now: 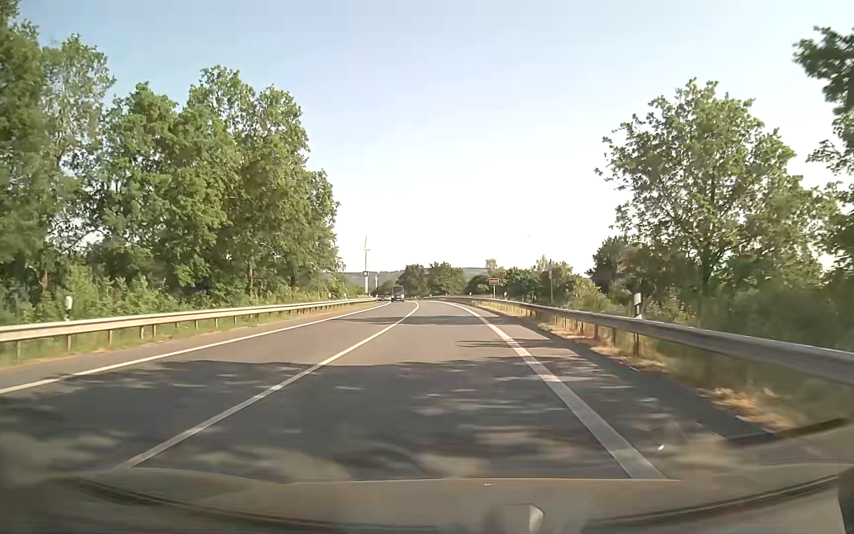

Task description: Follow the waypoints while adhering to traffic rules and regulations

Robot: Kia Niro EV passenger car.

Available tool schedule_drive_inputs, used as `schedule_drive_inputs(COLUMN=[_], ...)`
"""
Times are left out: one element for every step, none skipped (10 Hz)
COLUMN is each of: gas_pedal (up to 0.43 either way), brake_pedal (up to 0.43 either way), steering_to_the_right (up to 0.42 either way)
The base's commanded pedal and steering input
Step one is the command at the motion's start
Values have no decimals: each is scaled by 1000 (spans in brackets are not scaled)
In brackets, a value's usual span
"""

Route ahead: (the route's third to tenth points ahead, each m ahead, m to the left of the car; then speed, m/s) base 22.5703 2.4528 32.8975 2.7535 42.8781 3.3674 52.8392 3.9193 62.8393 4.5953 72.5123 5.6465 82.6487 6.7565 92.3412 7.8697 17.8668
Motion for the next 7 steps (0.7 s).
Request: schedule_drive_inputs(gas_pedal=[189,189,189,189,189,189,189], brake_pedal=[6,6,6,6,6,6,6], steering_to_the_right=[-6,-7,-7,-8,-8,-8,-8])
